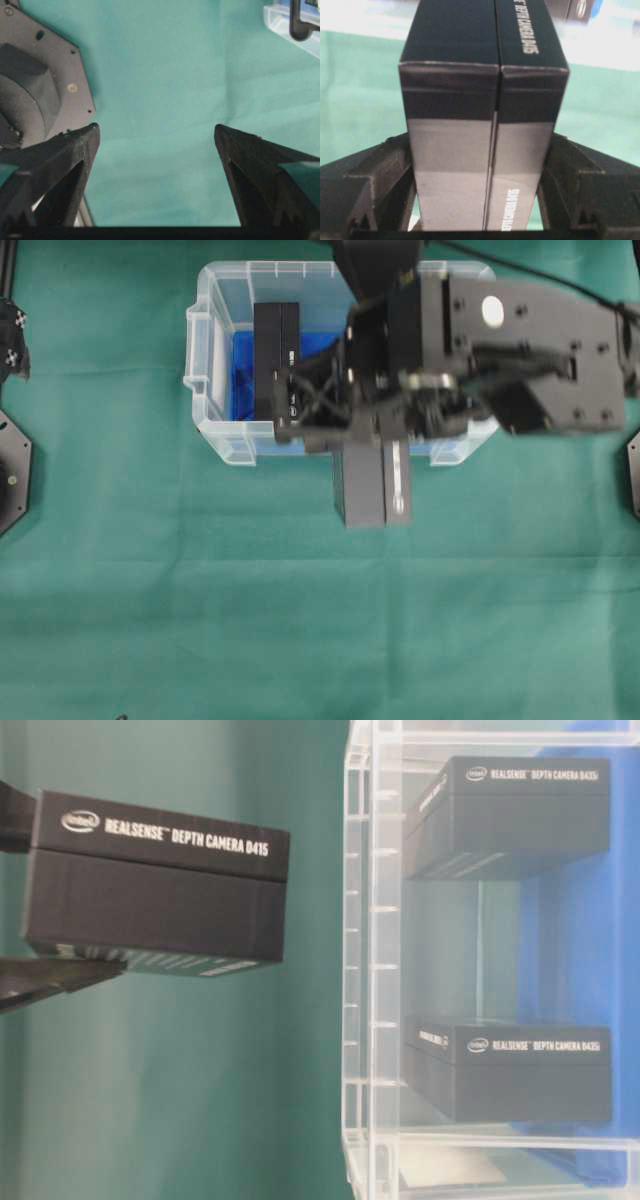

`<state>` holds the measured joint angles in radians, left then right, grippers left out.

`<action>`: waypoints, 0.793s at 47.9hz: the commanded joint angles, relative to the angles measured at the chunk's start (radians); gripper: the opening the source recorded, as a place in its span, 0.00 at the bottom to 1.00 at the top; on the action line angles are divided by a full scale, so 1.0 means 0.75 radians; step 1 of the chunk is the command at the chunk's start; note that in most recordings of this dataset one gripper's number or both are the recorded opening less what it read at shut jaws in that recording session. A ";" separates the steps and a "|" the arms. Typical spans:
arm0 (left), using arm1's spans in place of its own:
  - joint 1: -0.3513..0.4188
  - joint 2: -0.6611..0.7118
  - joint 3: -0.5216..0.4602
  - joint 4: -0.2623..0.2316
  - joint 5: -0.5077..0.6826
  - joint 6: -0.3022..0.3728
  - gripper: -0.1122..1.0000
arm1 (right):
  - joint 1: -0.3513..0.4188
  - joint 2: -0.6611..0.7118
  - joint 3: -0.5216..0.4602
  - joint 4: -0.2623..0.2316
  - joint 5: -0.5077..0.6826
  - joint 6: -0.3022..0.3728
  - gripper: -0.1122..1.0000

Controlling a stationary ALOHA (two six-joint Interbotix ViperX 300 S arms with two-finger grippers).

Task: Take out the box from the case.
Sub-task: 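Carry the box toward the front and lower it onto the tablecloth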

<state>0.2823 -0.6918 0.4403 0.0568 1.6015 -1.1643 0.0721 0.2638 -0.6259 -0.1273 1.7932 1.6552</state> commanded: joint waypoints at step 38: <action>0.000 -0.004 -0.027 0.000 0.000 -0.002 0.95 | 0.225 -0.020 -0.029 -0.014 -0.004 0.260 0.70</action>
<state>0.2823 -0.6934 0.4403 0.0568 1.6030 -1.1674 0.2393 0.2638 -0.6259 -0.1319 1.7932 1.8484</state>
